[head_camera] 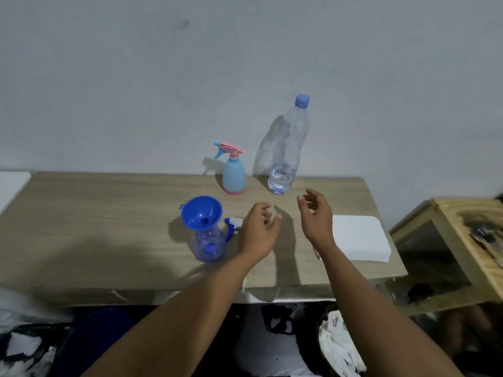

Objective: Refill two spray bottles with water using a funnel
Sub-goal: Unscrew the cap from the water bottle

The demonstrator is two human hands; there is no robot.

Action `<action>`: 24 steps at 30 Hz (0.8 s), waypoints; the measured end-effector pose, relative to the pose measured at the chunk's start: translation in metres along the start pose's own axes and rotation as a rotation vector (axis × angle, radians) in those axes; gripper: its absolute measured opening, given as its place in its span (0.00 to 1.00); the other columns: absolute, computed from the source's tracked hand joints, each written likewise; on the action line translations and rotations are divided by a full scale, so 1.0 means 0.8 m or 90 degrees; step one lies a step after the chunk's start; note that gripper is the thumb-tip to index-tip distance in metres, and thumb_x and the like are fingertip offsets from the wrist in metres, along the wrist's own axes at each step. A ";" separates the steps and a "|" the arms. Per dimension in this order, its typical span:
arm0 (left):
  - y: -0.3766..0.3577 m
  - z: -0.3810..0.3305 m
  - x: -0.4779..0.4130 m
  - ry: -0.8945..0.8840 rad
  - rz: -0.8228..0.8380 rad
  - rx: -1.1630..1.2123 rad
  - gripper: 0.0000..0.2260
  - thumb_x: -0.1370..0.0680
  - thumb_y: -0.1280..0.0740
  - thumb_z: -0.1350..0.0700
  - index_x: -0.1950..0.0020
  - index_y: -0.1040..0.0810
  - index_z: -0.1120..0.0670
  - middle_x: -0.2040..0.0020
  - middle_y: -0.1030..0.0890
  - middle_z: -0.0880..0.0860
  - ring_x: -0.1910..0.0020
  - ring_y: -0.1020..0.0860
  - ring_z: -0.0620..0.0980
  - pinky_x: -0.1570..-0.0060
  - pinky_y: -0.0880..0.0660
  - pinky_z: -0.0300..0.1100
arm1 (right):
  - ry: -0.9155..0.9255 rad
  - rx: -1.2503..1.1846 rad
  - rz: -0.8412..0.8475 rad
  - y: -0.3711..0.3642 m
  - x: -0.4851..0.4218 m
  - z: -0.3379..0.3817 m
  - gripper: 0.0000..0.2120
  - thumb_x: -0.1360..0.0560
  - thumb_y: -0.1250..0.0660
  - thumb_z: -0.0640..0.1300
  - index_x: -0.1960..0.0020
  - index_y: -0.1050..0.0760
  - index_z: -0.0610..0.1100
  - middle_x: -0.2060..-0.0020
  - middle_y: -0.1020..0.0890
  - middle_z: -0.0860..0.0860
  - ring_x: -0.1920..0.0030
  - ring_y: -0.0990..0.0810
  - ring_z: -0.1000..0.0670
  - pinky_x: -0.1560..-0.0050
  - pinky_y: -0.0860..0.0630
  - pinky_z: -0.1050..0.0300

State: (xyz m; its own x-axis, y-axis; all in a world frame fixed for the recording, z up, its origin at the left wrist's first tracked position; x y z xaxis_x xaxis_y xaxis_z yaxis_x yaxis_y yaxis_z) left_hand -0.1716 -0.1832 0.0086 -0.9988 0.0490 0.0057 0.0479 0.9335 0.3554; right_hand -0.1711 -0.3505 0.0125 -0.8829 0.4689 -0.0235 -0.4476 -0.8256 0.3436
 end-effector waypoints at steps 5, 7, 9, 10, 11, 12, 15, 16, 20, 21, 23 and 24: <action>-0.027 -0.082 -0.130 -0.001 -0.078 0.016 0.21 0.24 0.30 0.50 0.33 0.29 0.53 0.40 0.21 0.54 0.42 0.22 0.54 0.39 0.25 0.51 | 0.022 -0.009 0.033 0.022 -0.116 0.049 0.20 0.19 0.34 0.46 0.30 0.27 0.41 0.37 0.21 0.46 0.47 0.22 0.53 0.45 0.25 0.64; -0.031 -0.104 -0.175 -0.006 -0.076 -0.015 0.29 0.24 0.30 0.48 0.26 0.35 0.54 0.32 0.26 0.55 0.33 0.27 0.55 0.33 0.30 0.50 | 0.033 -0.010 0.078 0.020 -0.153 0.069 0.21 0.18 0.37 0.47 0.27 0.30 0.42 0.33 0.24 0.47 0.41 0.23 0.52 0.42 0.27 0.65; -0.038 -0.116 -0.208 -0.016 -0.038 -0.065 0.36 0.24 0.30 0.45 0.22 0.43 0.53 0.25 0.32 0.54 0.28 0.32 0.56 0.30 0.33 0.50 | 0.035 -0.024 0.136 0.016 -0.176 0.088 0.22 0.17 0.39 0.48 0.25 0.32 0.43 0.30 0.25 0.48 0.34 0.24 0.51 0.35 0.27 0.57; -0.041 -0.118 -0.219 -0.019 -0.011 -0.079 0.38 0.25 0.30 0.44 0.21 0.46 0.52 0.24 0.34 0.53 0.26 0.34 0.56 0.29 0.35 0.49 | 0.036 -0.034 0.167 0.015 -0.182 0.095 0.20 0.17 0.40 0.49 0.26 0.31 0.45 0.32 0.24 0.50 0.35 0.24 0.51 0.34 0.26 0.54; -0.044 -0.120 -0.227 -0.027 0.009 -0.084 0.39 0.25 0.30 0.44 0.21 0.46 0.51 0.23 0.35 0.52 0.26 0.34 0.55 0.29 0.35 0.48 | 0.036 -0.047 0.193 0.013 -0.186 0.099 0.17 0.16 0.42 0.49 0.29 0.30 0.46 0.36 0.21 0.53 0.38 0.22 0.52 0.36 0.25 0.54; -0.046 -0.119 -0.233 -0.031 0.017 -0.078 0.38 0.25 0.29 0.45 0.21 0.45 0.50 0.24 0.34 0.51 0.27 0.32 0.55 0.30 0.34 0.48 | 0.035 -0.060 0.206 0.012 -0.186 0.103 0.14 0.16 0.43 0.49 0.32 0.29 0.48 0.42 0.20 0.57 0.41 0.21 0.53 0.39 0.24 0.55; -0.041 -0.119 -0.233 -0.026 -0.024 -0.030 0.36 0.27 0.26 0.48 0.22 0.39 0.49 0.28 0.28 0.52 0.33 0.25 0.54 0.33 0.28 0.48 | 0.014 -0.131 0.195 0.011 -0.180 0.098 0.15 0.16 0.42 0.50 0.32 0.28 0.47 0.40 0.20 0.54 0.41 0.20 0.51 0.37 0.23 0.49; -0.038 -0.120 -0.226 -0.026 -0.035 -0.024 0.37 0.27 0.25 0.49 0.23 0.38 0.48 0.29 0.26 0.52 0.36 0.24 0.53 0.35 0.26 0.48 | 0.013 -0.142 0.197 0.012 -0.172 0.094 0.17 0.17 0.41 0.51 0.30 0.28 0.47 0.37 0.20 0.52 0.39 0.20 0.50 0.35 0.23 0.46; -0.026 -0.130 -0.176 -0.076 -0.029 0.002 0.33 0.28 0.24 0.50 0.26 0.33 0.46 0.35 0.23 0.50 0.44 0.20 0.50 0.43 0.21 0.44 | 0.012 -0.193 0.204 0.027 -0.129 0.085 0.22 0.20 0.39 0.54 0.28 0.28 0.50 0.33 0.21 0.53 0.35 0.21 0.49 0.33 0.24 0.42; -0.022 -0.131 -0.162 -0.082 -0.032 0.006 0.32 0.28 0.24 0.50 0.27 0.32 0.46 0.35 0.22 0.50 0.44 0.20 0.49 0.44 0.21 0.44 | 0.018 -0.202 0.200 0.033 -0.117 0.086 0.19 0.19 0.38 0.52 0.29 0.28 0.51 0.34 0.21 0.54 0.35 0.21 0.50 0.33 0.24 0.42; -0.014 -0.134 -0.134 -0.082 -0.038 0.014 0.32 0.28 0.24 0.49 0.27 0.32 0.46 0.36 0.22 0.50 0.43 0.21 0.49 0.45 0.20 0.45 | 0.031 -0.222 0.203 0.043 -0.093 0.088 0.16 0.17 0.38 0.46 0.30 0.27 0.52 0.36 0.20 0.54 0.38 0.20 0.53 0.34 0.23 0.46; -0.010 -0.134 -0.122 -0.076 -0.041 0.017 0.32 0.28 0.24 0.49 0.27 0.32 0.46 0.36 0.22 0.50 0.43 0.21 0.50 0.44 0.20 0.45 | 0.036 -0.222 0.211 0.046 -0.081 0.089 0.16 0.17 0.38 0.45 0.30 0.27 0.51 0.37 0.19 0.54 0.38 0.19 0.53 0.35 0.23 0.48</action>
State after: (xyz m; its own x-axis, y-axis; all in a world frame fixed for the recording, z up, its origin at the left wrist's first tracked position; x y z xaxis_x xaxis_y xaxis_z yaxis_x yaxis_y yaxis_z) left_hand -0.0761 -0.2339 0.1056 -0.9913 0.0286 -0.1287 -0.0152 0.9450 0.3268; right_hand -0.1203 -0.3891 0.0933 -0.9881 0.1524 -0.0198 -0.1525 -0.9883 0.0062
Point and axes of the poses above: each hand's wrist, its own x-axis away from the middle knuckle, its own y-axis out of the back of the hand, z = x × y, the point moved 4 cm from there along -x, towards the middle knuckle
